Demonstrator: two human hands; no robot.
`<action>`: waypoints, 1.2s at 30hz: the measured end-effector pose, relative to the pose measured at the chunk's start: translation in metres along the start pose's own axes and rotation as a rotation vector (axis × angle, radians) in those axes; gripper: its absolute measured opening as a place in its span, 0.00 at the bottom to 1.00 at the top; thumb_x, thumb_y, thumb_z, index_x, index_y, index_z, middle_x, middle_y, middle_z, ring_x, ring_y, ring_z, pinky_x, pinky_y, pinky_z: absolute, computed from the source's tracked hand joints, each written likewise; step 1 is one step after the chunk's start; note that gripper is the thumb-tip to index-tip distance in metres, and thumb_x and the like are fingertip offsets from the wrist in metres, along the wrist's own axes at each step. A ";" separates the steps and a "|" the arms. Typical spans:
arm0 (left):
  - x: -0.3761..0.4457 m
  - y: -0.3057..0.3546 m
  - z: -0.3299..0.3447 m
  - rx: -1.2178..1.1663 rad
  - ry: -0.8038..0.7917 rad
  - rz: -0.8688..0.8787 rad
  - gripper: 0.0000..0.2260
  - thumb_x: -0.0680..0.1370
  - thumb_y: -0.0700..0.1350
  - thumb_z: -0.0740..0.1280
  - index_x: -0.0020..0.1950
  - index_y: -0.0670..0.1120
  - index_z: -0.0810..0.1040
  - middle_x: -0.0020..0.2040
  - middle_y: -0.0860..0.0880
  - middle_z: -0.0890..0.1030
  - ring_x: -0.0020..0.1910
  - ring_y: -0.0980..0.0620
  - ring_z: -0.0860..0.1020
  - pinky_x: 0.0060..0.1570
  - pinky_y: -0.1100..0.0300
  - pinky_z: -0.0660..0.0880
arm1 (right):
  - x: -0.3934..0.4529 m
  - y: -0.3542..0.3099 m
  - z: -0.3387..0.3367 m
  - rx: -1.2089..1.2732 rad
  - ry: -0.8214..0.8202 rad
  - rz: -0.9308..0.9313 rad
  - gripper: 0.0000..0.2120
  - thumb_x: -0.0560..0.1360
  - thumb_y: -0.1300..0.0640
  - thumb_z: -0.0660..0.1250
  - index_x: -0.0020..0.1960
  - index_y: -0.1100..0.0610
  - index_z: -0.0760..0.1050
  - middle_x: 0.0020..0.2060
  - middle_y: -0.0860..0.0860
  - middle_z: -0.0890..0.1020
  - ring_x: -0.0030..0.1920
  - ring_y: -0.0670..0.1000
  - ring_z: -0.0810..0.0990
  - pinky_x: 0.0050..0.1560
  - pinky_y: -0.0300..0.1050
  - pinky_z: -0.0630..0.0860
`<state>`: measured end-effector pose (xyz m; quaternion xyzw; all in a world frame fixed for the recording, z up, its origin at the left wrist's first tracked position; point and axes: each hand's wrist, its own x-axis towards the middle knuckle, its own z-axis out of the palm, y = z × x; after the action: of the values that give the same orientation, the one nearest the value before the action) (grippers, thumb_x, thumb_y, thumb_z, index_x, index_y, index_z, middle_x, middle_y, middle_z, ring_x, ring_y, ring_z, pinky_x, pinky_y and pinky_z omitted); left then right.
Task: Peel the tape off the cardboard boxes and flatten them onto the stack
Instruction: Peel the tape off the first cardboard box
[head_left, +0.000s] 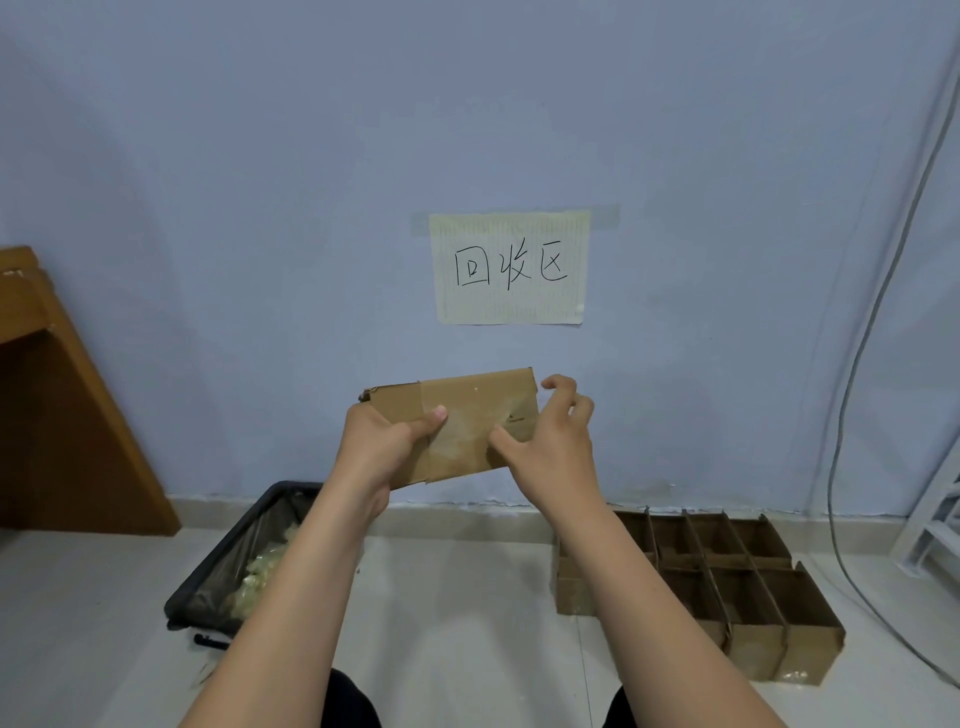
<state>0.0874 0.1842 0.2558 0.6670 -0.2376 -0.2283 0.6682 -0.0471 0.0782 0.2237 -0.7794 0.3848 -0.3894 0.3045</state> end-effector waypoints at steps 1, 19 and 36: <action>-0.001 0.000 0.001 0.007 -0.007 0.004 0.08 0.72 0.41 0.80 0.46 0.41 0.84 0.39 0.46 0.87 0.38 0.49 0.86 0.35 0.59 0.80 | 0.000 -0.001 0.000 0.042 -0.019 0.010 0.31 0.72 0.49 0.70 0.68 0.51 0.57 0.59 0.50 0.68 0.50 0.55 0.76 0.47 0.47 0.73; -0.004 0.001 0.000 -0.009 -0.032 0.013 0.09 0.72 0.41 0.80 0.47 0.41 0.83 0.40 0.47 0.87 0.35 0.52 0.86 0.33 0.61 0.80 | 0.001 -0.004 0.001 -0.014 0.029 -0.055 0.30 0.71 0.60 0.64 0.68 0.49 0.56 0.39 0.53 0.78 0.38 0.55 0.77 0.39 0.51 0.76; 0.000 0.001 -0.005 -0.089 0.001 0.010 0.08 0.72 0.40 0.79 0.48 0.42 0.84 0.40 0.48 0.87 0.37 0.52 0.86 0.30 0.62 0.79 | 0.000 -0.002 -0.001 0.004 0.011 -0.084 0.20 0.73 0.53 0.69 0.63 0.48 0.68 0.55 0.48 0.73 0.50 0.51 0.75 0.51 0.48 0.74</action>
<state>0.0905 0.1878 0.2572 0.6355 -0.2303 -0.2349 0.6985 -0.0469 0.0789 0.2261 -0.7922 0.3526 -0.4070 0.2871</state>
